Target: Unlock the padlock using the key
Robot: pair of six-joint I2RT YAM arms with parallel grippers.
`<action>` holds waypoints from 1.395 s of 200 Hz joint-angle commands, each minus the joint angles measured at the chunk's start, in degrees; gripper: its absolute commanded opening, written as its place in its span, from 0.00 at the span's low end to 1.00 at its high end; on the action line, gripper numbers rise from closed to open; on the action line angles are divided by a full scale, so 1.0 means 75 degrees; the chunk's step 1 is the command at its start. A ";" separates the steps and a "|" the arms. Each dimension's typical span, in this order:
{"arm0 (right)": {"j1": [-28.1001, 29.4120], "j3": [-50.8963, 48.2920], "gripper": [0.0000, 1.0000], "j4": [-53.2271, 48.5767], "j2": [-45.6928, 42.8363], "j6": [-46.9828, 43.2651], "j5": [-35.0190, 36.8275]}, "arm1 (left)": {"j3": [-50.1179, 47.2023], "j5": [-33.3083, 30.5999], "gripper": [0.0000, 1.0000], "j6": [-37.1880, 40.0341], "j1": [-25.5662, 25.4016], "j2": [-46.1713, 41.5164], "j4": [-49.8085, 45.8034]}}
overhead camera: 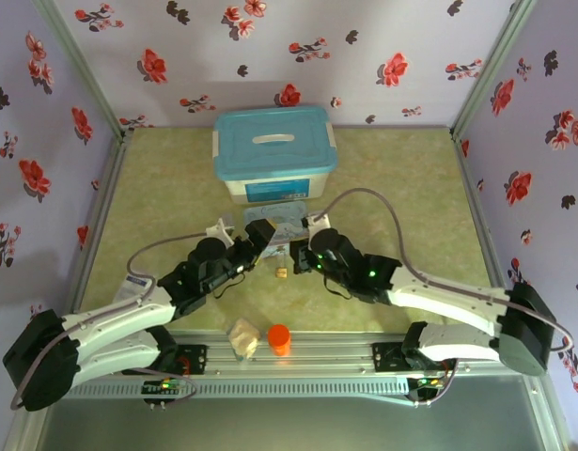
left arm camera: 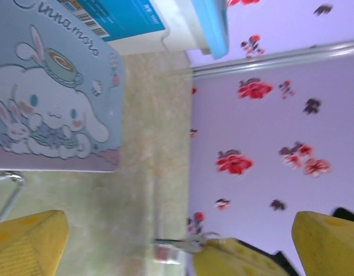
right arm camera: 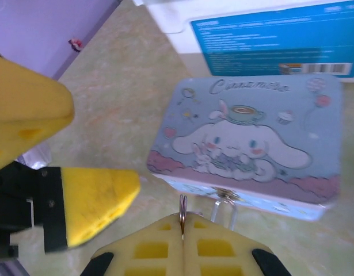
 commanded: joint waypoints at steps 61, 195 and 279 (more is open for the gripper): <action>0.0370 0.1215 0.00 0.1554 0.1896 -0.0205 -0.0973 | -0.0874 -0.1336 1.00 -0.2791 -0.0387 -0.0628 0.0893; 0.0858 0.0741 0.00 0.2018 0.2153 0.0413 -0.0956 | -0.1543 -0.2393 0.76 -0.2759 -0.0383 -0.1856 0.0030; 0.0892 0.0739 0.00 0.1806 0.2014 0.0257 -0.0871 | -0.1611 -0.2497 0.42 -0.2755 -0.0375 -0.2027 -0.0571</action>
